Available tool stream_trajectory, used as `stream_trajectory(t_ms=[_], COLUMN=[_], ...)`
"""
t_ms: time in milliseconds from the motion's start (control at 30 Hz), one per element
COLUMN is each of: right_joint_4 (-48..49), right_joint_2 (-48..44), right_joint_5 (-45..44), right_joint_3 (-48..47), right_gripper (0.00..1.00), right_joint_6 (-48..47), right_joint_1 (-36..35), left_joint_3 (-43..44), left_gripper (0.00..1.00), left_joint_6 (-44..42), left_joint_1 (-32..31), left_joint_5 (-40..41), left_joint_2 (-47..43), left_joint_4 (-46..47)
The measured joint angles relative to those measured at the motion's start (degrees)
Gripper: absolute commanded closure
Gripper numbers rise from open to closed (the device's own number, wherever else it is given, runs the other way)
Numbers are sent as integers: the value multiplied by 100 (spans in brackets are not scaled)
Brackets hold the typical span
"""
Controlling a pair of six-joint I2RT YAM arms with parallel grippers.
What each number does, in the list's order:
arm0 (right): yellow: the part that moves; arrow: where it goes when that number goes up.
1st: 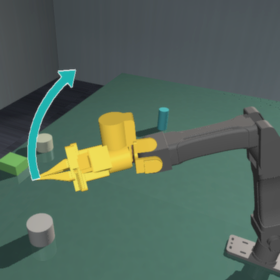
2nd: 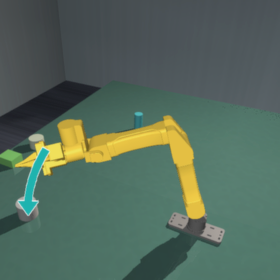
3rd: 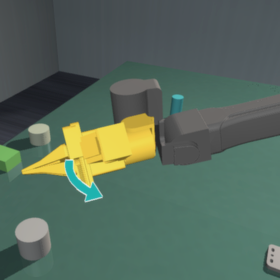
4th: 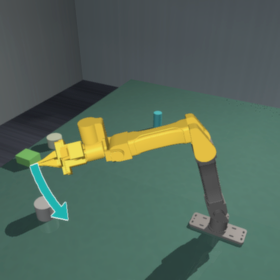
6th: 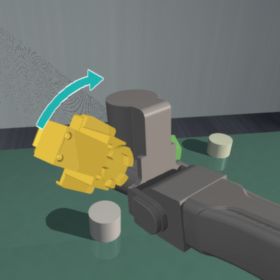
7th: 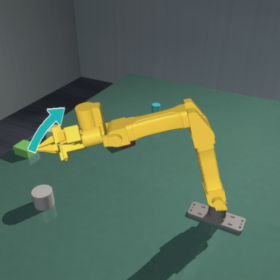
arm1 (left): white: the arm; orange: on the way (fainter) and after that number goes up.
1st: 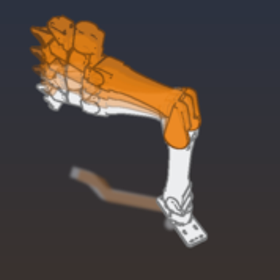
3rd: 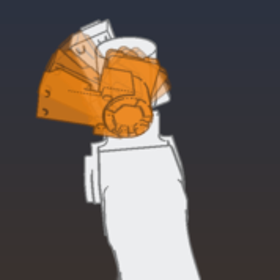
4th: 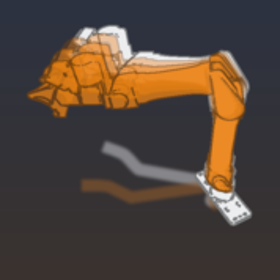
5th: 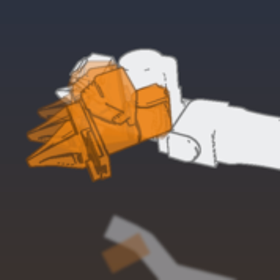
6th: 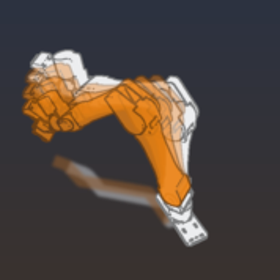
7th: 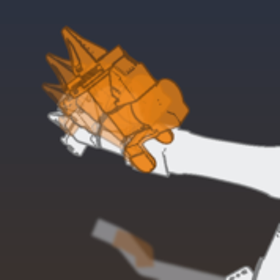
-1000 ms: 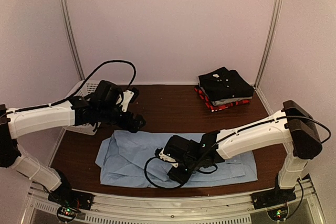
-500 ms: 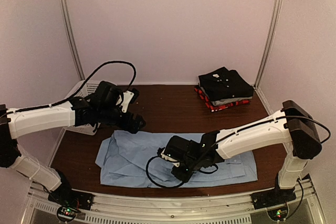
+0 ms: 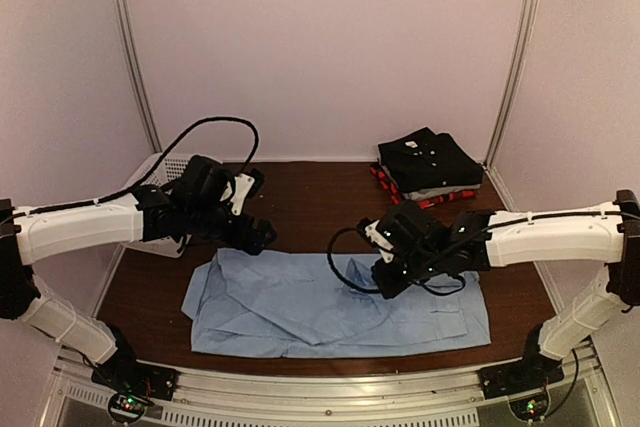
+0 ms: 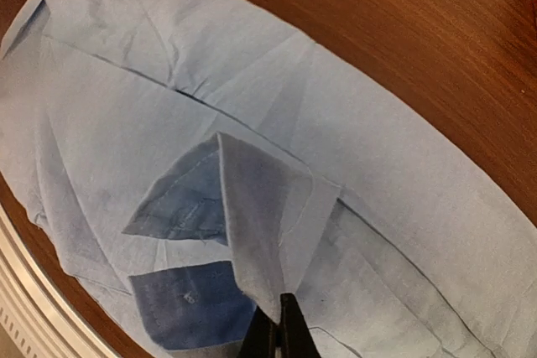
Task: Fold and stack the long sleeve shirts
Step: Fold the sleeve of the rectangle-folded shirt.
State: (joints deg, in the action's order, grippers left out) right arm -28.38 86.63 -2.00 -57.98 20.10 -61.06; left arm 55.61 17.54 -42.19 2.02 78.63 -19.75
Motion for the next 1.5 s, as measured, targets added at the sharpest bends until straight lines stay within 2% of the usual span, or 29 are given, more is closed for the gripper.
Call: stream_trajectory(t_ms=[233, 500, 1000, 1200, 1367, 1500], right_joint_4=[-72, -133, 378, 651, 890, 979], right_joint_2=[-1386, -2153, -2057, -2059, -2057, -2059], right_joint_5=[-101, -162, -83, -74, 68, 138], right_joint_3=[973, 1679, 2251, 2446, 2645, 2800], right_gripper=[100, 100, 100, 98, 92, 80], right_joint_6=[470, 715, 979, 1025, 1121, 1268], right_joint_1=[1196, 2256, 2826, 2938, 2949, 2953], left_joint_3=[-4, -4, -24, -354, -632, -809], left_gripper=[2, 2, 2, 2, 2, 2], left_joint_6=[-2, -4, -2, 31, 87, 151], left_joint_1=[0, 0, 0, 0, 0, 0], left_joint_5=[101, 140, 42, -197, -310, -297], left_joint_2=[0, 28, 260, 457, 855, 1034], left_joint_4=[0, 0, 26, 234, 361, 422])
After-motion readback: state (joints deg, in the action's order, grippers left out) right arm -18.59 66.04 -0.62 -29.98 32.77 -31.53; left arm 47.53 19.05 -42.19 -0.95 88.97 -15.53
